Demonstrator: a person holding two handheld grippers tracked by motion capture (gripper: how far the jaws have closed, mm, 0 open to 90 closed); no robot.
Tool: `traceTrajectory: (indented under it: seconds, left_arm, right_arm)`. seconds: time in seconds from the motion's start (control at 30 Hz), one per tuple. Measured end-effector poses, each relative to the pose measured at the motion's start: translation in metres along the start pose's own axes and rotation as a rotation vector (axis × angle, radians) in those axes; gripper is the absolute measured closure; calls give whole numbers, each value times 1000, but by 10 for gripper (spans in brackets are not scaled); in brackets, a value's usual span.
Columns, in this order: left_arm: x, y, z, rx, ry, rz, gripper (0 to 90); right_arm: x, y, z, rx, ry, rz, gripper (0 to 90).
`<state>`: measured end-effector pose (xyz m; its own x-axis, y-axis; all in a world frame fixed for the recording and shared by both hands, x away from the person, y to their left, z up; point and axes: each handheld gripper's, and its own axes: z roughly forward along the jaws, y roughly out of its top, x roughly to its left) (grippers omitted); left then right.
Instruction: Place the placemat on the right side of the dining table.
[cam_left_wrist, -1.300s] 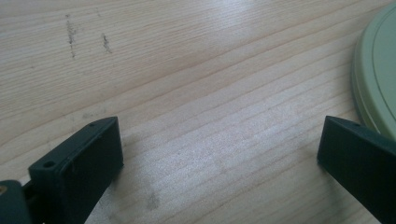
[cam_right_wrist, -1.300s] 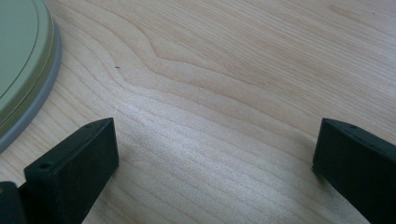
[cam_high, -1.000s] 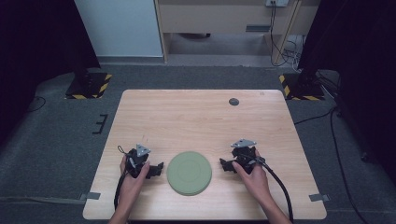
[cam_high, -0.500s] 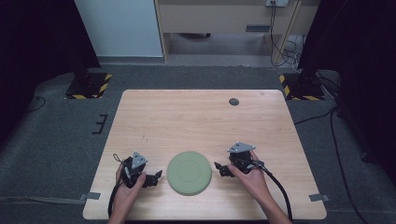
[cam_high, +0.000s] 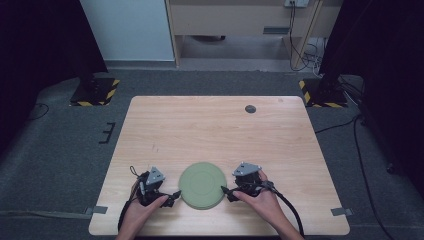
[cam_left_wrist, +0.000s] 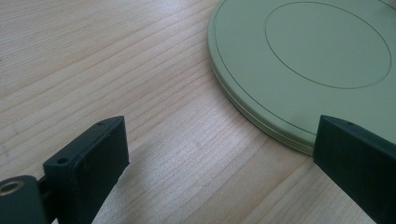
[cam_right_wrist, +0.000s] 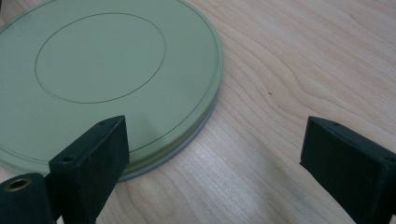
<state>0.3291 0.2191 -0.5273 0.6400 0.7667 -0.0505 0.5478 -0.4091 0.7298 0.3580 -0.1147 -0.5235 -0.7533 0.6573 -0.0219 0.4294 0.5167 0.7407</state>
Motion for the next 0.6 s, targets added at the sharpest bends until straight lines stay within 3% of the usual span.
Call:
traceTrajectory:
  seconds: [0.2, 0.33, 0.6]
  left_arm:
    - [-2, 1, 5, 23, -2, 15, 15]
    - [2, 1, 8, 30, -22, -13, 1]
    - [2, 4, 9, 23, 24, -3, 2]
  right_arm:
    - [0, -2, -1, 14, 10, -4, 72]
    - [-1, -2, 0, 21, 7, 0, 57]
    - [-3, 0, 4, 32, -7, 21, 15]
